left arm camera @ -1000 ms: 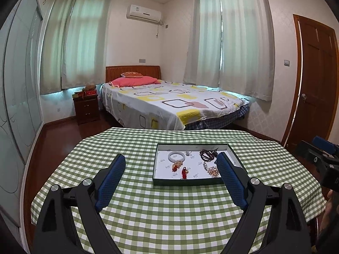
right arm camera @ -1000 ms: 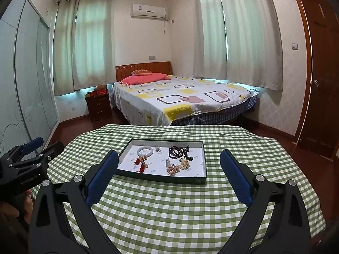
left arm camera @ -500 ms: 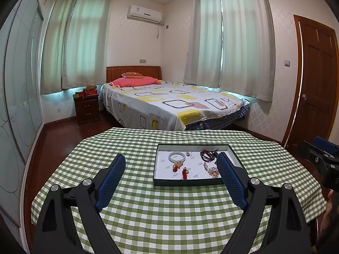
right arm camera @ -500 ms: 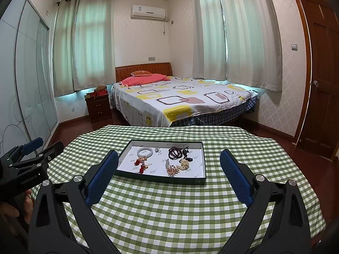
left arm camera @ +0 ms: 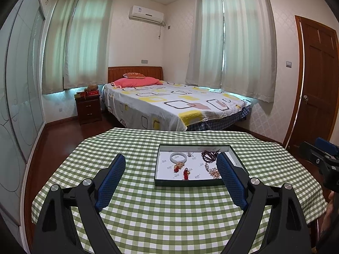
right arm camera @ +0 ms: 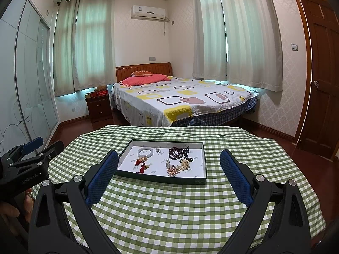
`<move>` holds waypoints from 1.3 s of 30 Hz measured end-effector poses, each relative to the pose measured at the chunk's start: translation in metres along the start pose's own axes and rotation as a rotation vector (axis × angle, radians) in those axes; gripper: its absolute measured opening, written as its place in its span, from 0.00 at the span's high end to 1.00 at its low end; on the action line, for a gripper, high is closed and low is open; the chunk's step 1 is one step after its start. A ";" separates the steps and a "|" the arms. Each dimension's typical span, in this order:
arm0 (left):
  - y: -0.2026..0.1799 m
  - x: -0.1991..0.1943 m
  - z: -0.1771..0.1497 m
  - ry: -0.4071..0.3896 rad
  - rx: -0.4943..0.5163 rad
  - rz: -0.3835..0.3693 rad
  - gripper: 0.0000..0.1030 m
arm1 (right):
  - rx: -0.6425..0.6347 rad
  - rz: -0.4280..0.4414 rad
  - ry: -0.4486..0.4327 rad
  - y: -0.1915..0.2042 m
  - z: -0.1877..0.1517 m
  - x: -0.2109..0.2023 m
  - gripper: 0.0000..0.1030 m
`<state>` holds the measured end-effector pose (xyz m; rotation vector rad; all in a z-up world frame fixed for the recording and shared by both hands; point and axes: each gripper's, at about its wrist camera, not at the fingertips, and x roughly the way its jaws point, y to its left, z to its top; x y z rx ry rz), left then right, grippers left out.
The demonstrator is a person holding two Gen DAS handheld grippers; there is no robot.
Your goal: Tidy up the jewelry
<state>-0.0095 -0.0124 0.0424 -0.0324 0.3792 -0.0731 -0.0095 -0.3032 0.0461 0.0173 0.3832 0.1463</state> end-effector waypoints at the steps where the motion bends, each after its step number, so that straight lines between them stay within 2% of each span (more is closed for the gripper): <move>1: 0.000 0.000 0.000 -0.001 -0.001 0.001 0.18 | 0.000 0.000 0.000 0.000 0.000 0.000 0.09; 20: -0.002 -0.002 0.000 -0.009 -0.001 0.015 0.18 | -0.004 0.003 0.006 0.004 0.000 0.001 0.09; 27: -0.006 -0.002 -0.001 -0.013 0.030 0.027 0.18 | -0.005 0.003 0.007 0.004 0.000 0.002 0.09; 34: -0.006 -0.002 -0.002 -0.009 0.029 -0.022 0.18 | -0.005 0.004 0.007 0.005 0.000 0.002 0.09; 39: -0.007 -0.003 -0.002 -0.014 0.016 -0.023 0.18 | -0.004 0.006 0.013 0.005 -0.001 0.003 0.09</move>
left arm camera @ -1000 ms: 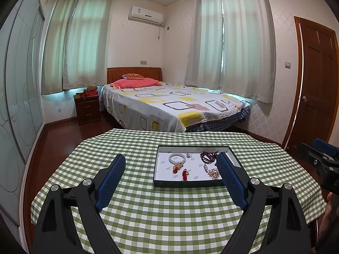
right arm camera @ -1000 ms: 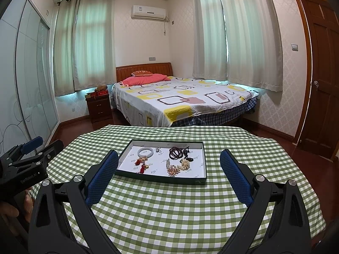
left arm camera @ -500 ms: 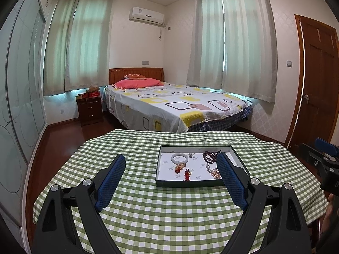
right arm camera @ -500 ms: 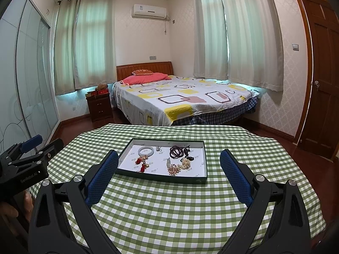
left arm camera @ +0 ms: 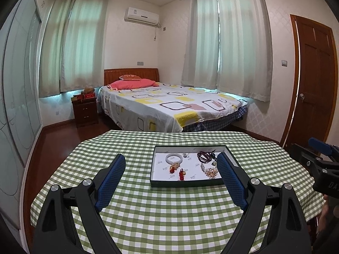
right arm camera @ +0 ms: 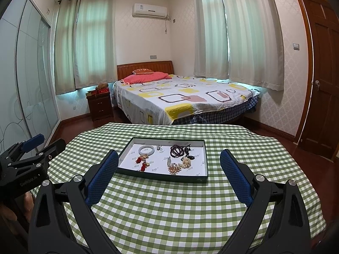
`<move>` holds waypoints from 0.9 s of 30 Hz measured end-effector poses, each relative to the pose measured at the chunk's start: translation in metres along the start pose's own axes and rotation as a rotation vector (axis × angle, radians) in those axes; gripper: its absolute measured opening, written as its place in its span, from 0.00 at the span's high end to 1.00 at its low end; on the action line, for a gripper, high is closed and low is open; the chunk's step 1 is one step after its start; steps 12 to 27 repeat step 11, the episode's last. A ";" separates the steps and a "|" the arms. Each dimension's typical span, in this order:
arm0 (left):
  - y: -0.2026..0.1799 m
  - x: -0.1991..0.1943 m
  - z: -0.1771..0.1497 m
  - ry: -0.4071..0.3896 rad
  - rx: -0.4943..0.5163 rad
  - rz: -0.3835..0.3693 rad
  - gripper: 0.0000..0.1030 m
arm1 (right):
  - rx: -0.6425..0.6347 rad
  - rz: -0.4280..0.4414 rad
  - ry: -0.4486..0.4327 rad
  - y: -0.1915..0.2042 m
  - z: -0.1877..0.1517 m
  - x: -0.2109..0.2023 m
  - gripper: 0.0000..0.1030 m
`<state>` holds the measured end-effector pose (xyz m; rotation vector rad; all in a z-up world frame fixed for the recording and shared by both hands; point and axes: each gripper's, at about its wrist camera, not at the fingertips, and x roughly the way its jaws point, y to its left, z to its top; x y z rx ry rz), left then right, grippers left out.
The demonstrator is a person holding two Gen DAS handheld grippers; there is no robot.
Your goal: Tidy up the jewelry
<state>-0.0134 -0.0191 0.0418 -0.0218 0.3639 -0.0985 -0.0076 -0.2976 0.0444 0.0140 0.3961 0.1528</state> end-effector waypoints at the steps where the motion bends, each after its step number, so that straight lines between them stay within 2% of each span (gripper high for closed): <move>1: 0.000 0.000 0.000 -0.002 -0.001 -0.006 0.18 | 0.000 0.000 0.001 0.000 0.000 0.000 0.09; 5: 0.002 0.004 0.000 -0.006 -0.001 0.021 0.18 | 0.002 0.001 0.008 0.001 -0.005 0.004 0.09; 11: 0.014 0.022 -0.005 0.052 -0.036 0.038 0.18 | 0.011 -0.001 0.020 -0.003 -0.008 0.011 0.09; 27: 0.014 0.022 -0.005 0.052 -0.036 0.038 0.18 | 0.011 -0.001 0.020 -0.003 -0.008 0.011 0.09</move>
